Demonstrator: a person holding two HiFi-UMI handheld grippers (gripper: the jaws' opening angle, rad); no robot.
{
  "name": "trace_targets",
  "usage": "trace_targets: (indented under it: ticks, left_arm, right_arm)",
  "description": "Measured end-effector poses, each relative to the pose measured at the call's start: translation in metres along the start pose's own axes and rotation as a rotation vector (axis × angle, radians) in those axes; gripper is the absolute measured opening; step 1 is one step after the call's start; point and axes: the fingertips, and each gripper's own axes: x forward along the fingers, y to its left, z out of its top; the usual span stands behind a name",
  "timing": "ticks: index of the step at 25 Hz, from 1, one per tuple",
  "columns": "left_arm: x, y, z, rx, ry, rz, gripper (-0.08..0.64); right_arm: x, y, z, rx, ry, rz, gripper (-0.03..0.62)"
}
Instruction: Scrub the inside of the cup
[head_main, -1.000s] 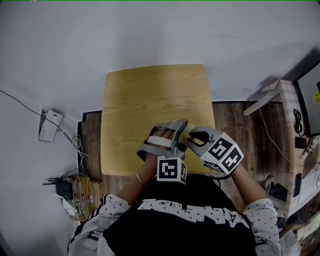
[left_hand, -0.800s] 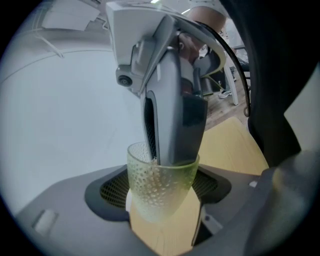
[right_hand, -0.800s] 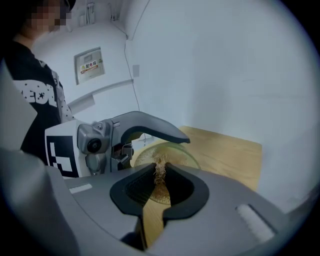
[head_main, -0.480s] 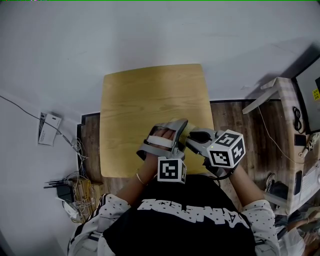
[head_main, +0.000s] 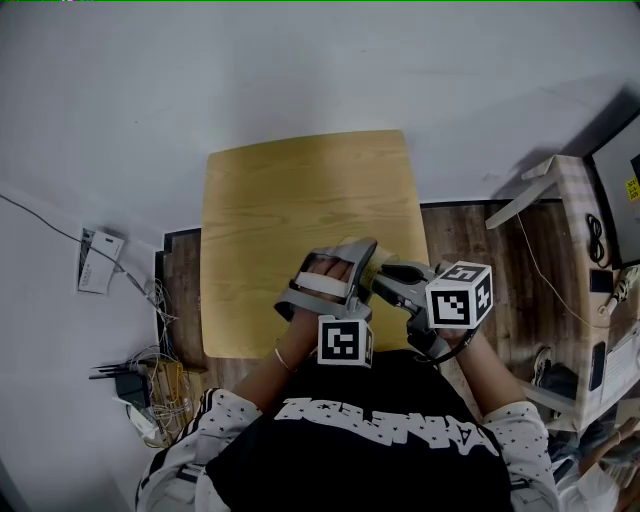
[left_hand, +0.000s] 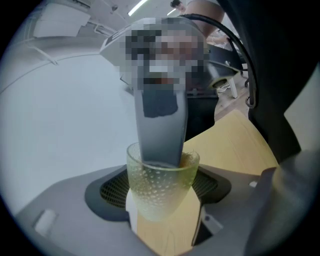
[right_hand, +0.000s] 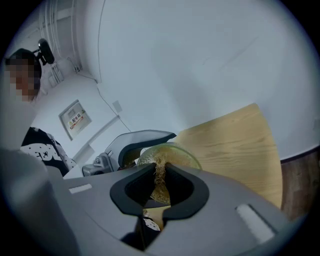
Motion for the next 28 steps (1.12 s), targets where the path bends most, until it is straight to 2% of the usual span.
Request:
trace_targets:
  ticks: [3,7,11,16,25,28]
  left_arm:
    - [0.001,0.002,0.001,0.014,0.0,0.015,0.379]
    - [0.0,0.009,0.001,0.044,0.003,0.045,0.379]
    - [0.001,0.011,0.0,0.071,0.006,0.061,0.379]
    - [0.002,0.011,-0.007,0.156,0.05,0.072,0.379]
    - [-0.001,0.019,-0.002,0.195,0.029,0.121,0.379]
    - [-0.001,0.021,-0.002,0.208,0.029,0.128,0.379]
  right_arm:
    - [-0.002,0.0,0.004,0.07,-0.038,0.027,0.064]
    - [-0.005,0.003,0.017,0.264,-0.13,0.114,0.064]
    - [-0.007,0.001,0.023,0.302,-0.171,0.134,0.064]
    - [-0.014,-0.008,0.02,0.427,-0.218,0.149,0.064]
    - [-0.019,-0.013,0.02,0.681,-0.338,0.22,0.064]
    - [-0.019,-0.014,0.021,0.722,-0.367,0.231,0.064]
